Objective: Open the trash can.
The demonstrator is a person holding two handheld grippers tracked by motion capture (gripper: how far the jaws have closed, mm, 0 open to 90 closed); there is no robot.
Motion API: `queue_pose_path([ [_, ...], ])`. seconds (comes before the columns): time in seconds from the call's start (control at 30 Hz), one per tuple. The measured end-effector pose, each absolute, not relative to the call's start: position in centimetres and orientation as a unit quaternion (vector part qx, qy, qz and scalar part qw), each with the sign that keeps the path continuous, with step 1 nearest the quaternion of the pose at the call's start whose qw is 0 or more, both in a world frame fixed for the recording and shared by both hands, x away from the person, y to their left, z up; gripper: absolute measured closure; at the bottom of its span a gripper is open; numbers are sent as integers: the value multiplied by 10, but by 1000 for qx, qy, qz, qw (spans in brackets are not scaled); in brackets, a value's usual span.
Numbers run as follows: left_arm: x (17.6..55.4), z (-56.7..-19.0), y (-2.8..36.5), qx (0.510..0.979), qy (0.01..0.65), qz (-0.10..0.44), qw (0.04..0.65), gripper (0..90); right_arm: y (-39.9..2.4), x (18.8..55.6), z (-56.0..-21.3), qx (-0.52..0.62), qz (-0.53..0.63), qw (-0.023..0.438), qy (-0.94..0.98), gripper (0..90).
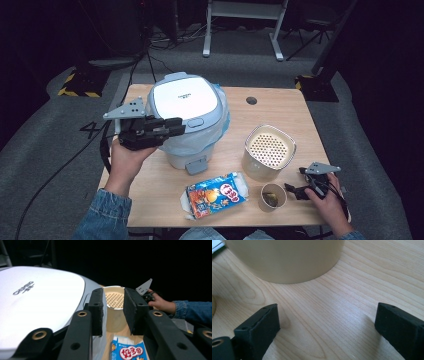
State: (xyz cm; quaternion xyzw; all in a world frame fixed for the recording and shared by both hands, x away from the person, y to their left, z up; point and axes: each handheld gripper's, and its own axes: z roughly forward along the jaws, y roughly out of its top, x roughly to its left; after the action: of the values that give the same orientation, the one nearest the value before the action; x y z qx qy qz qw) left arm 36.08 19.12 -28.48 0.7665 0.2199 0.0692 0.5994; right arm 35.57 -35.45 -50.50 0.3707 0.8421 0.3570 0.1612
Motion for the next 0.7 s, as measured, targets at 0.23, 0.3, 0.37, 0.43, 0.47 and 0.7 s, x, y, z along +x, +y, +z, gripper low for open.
queue_pose_path([
  [0.23,375,-284,173,767,243,77,589,851,-355,356,-505,369,357,160,843,57],
  [0.3,376,-284,168,772,249,83,579,892,-355,356,-505,368,357,160,843,57],
  [0.37,378,-285,163,774,251,87,575,897,-355,356,-505,368,357,160,843,56],
  [0.43,379,-286,159,777,255,87,568,899,-355,356,-505,368,357,160,843,56],
  [0.47,380,-286,158,780,256,90,564,899,-355,356,-505,368,357,160,843,56],
  [0.7,379,-289,150,792,263,99,542,899,-355,357,-505,367,358,160,844,56],
])
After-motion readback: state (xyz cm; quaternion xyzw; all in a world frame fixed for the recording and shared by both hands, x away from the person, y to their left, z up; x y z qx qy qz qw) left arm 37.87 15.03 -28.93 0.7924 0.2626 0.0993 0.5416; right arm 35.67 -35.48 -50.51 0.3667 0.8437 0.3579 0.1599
